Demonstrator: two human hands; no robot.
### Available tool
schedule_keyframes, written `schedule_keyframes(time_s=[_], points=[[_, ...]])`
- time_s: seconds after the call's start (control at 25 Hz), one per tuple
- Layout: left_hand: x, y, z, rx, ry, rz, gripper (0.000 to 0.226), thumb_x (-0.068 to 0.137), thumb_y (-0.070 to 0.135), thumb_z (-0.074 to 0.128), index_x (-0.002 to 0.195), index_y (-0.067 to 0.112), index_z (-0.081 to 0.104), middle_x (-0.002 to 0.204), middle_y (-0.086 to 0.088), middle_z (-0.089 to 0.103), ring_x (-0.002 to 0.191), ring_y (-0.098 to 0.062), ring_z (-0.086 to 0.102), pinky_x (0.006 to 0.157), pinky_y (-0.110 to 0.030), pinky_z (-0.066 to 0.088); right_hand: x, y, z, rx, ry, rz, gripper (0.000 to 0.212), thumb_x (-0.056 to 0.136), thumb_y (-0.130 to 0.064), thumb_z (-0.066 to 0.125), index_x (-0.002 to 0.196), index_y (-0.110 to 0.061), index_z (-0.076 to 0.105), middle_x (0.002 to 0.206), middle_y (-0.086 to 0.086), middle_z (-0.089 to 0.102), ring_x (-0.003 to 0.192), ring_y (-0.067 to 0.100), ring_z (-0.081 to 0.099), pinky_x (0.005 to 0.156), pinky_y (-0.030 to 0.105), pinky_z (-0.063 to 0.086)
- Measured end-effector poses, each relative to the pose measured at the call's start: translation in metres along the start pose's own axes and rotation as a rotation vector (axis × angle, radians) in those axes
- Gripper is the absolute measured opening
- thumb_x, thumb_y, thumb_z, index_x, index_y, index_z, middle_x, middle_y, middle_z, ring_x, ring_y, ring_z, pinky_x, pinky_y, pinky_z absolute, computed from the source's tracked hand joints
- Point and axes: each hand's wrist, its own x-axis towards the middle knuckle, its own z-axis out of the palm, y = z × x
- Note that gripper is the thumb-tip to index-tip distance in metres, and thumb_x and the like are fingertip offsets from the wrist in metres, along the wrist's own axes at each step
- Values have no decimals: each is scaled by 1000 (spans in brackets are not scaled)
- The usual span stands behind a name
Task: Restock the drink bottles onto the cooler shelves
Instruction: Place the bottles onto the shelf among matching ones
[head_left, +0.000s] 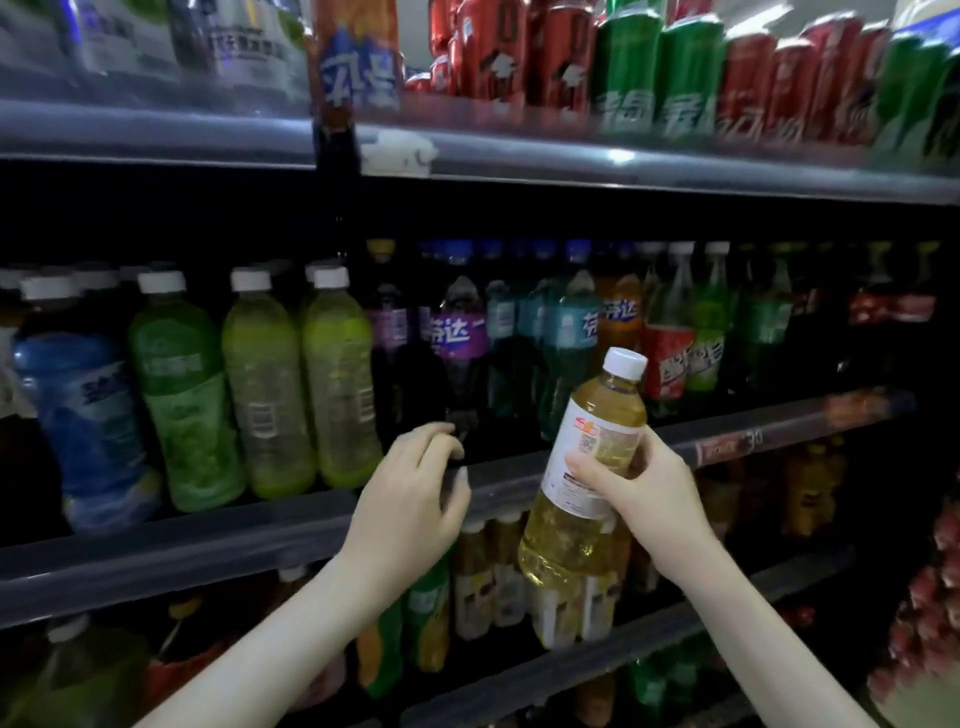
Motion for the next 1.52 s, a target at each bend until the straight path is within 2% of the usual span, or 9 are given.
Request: schedule_keyframes(time_s=[0.12,0.28,0.4,0.56,0.8,1.0,1.2,1.36,1.52], points=[[47,23,35,118,90,-191,47,84,17,67,126,8,51,133,-21,44,123,-38,44,97,-47,44,32,4,-47,-2,-23,-49,34,70,-27,82,99,-31,66,94,-15,73,89,3,68,77,28,54],[85,35,56,141,-6,-533,85,90,23,60,151,23,1,149,-25,18,120,-41,42,89,-40,47,65,7,-85,-4,-81,-69,35,70,-28,82,100,-32,66,93,-16,72,87,-1,67,75,23,52],[91,32,62,77,-93,-671,97,93,21,59,146,27,-22,131,-24,44,68,-19,55,49,-22,41,78,7,-85,8,-143,-71,31,71,-26,82,95,-34,65,89,-18,72,85,-3,67,72,20,52],[92,30,64,116,-108,-723,102,92,25,59,143,30,-30,100,-18,60,56,-16,52,45,-24,38,83,8,-70,50,-203,-72,30,72,-26,82,97,-32,66,89,-16,72,84,-3,67,72,18,51],[91,35,60,84,-132,-680,97,93,28,57,144,31,-25,117,-18,56,67,-19,57,60,-32,49,81,7,-48,84,-251,-82,30,72,-28,81,97,-34,65,89,-19,71,83,-6,66,68,15,49],[47,33,14,40,-88,-463,58,98,29,46,149,30,19,138,0,47,120,-14,48,87,-24,44,67,-9,-13,100,-351,-114,30,72,-25,80,94,-36,64,86,-23,70,81,-9,64,66,14,48],[-20,-10,-64,-269,-76,-426,38,92,11,55,128,24,53,116,13,62,109,3,56,93,-22,47,30,-37,81,120,-460,-146,28,71,-22,81,94,-30,67,86,-19,73,79,-4,67,62,13,50],[-55,-52,-137,-492,-289,-581,47,88,30,65,130,34,47,119,17,63,111,1,58,98,-31,48,-8,-78,173,133,-545,-166,28,70,-24,82,95,-28,70,87,-16,74,81,0,69,70,20,53],[-91,-109,-219,-392,-235,-623,62,79,32,74,132,37,42,117,19,62,107,5,58,94,-28,49,-52,-120,272,230,-599,-205,33,70,-27,82,100,-28,68,91,-16,73,85,-1,68,71,20,54]])
